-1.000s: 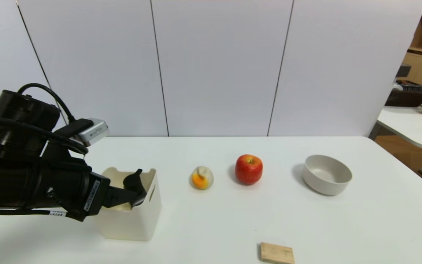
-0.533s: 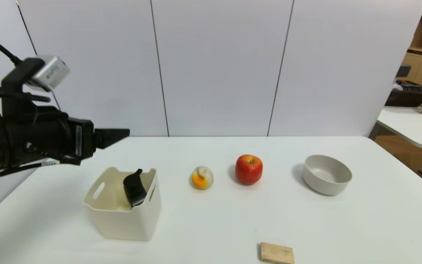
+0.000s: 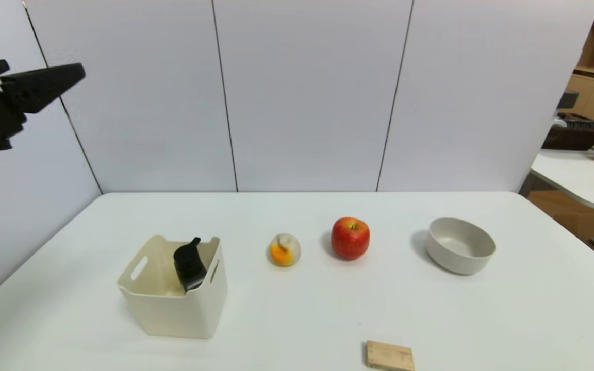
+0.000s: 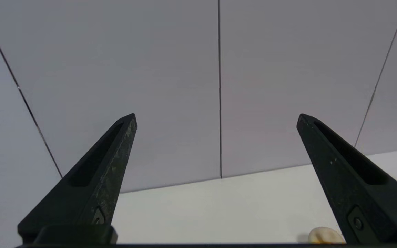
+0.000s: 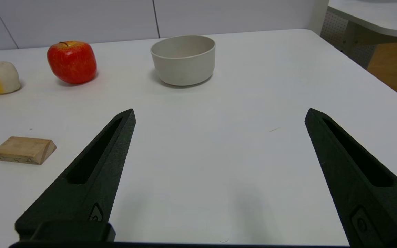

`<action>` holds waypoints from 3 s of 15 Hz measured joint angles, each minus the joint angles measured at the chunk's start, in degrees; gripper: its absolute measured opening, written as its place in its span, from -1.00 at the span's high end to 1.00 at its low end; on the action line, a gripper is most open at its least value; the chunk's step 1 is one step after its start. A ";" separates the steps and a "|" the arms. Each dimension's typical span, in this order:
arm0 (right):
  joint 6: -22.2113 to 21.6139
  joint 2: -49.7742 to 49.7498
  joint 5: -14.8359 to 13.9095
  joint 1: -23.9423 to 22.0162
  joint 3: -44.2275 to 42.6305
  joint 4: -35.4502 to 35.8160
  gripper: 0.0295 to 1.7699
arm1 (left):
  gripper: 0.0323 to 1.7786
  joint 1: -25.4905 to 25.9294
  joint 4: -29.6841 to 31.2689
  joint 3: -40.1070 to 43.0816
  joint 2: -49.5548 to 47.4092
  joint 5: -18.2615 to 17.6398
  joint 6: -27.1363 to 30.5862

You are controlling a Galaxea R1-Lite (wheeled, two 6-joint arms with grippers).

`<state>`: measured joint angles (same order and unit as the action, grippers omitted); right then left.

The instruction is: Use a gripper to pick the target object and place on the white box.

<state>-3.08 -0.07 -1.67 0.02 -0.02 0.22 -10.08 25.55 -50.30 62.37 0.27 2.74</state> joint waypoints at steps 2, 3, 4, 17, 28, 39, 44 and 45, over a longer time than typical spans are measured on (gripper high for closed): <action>0.00 0.00 0.00 -0.02 0.00 0.02 -0.92 | -0.88 2.18 0.82 3.61 -4.95 -0.17 -0.02; 0.02 0.00 -0.04 -0.02 0.00 0.02 -0.92 | -0.88 3.41 0.73 5.40 -7.57 -0.27 -0.02; 0.02 0.00 -0.04 -0.05 0.00 0.02 -0.92 | -0.88 4.46 -0.04 7.33 -10.52 -0.29 -0.02; -0.05 0.00 0.00 -0.02 0.02 0.02 -0.92 | -0.90 11.24 -29.79 21.20 -53.66 -4.34 0.34; 0.00 0.00 -0.01 -0.02 -0.02 0.05 -0.92 | -0.90 10.68 -20.24 49.94 -62.37 -4.51 4.91; -0.05 0.00 0.00 -0.02 -0.02 0.00 -0.92 | -0.90 10.68 -25.58 50.30 -62.44 -1.15 -1.27; 0.00 0.00 -0.01 0.00 -0.02 0.02 -0.92 | -0.90 10.68 -25.58 50.30 -62.44 -1.04 -1.97; 0.00 0.00 -0.01 -0.02 0.00 0.02 -0.92 | -0.90 10.68 -25.55 50.30 -62.44 -1.04 -1.97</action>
<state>-3.08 -0.07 -1.68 0.00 -0.02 0.24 0.60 0.00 0.00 -0.07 -0.77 0.77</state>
